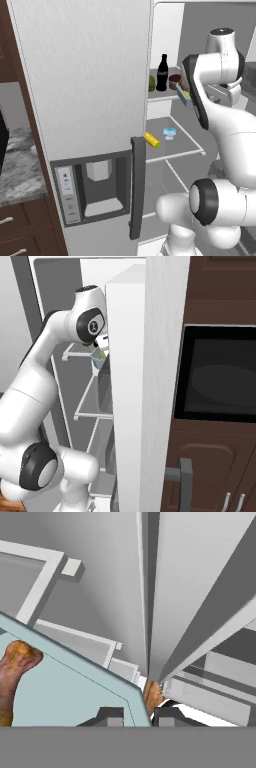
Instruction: Place the tupperware on the top shelf of the fridge. Make space for the tupperware among the existing items by rearranging them on the shelves if needed. Close the fridge door when finished.
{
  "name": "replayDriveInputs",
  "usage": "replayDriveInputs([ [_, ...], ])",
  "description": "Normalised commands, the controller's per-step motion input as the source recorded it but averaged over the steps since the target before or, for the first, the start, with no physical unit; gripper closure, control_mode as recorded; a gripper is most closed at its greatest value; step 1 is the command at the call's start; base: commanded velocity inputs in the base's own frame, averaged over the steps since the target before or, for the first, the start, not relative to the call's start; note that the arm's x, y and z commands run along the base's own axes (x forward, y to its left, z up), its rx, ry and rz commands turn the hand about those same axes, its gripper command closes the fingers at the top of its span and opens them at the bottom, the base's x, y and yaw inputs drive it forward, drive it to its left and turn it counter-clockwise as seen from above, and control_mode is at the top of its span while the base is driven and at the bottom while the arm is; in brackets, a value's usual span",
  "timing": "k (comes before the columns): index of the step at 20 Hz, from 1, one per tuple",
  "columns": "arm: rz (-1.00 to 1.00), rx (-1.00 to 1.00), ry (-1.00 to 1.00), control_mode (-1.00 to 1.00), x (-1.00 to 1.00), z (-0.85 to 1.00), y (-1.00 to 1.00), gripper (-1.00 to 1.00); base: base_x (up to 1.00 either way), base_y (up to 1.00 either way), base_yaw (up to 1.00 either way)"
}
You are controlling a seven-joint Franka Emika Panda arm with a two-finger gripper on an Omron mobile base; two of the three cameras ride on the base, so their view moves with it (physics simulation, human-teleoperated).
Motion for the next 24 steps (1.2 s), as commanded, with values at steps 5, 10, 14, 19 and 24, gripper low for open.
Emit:
replayDriveInputs([
  [5,0.00,-0.01,0.08,-1.00,0.02,-0.12,0.03,1.00,0.00,0.00,0.00],
  [10,0.00,-0.01,0.02,-1.00,0.43,-0.09,0.00,1.00,0.00,0.00,0.00],
  [14,-0.02,-0.02,0.00,-1.00,0.58,-0.11,0.00,1.00,0.00,0.00,0.00],
  [19,-0.03,-0.02,0.00,-1.00,0.72,-0.11,0.00,1.00,0.00,0.00,0.00],
  [24,-0.08,0.00,-0.01,-1.00,0.15,-0.15,-0.01,1.00,0.00,0.00,0.00],
])
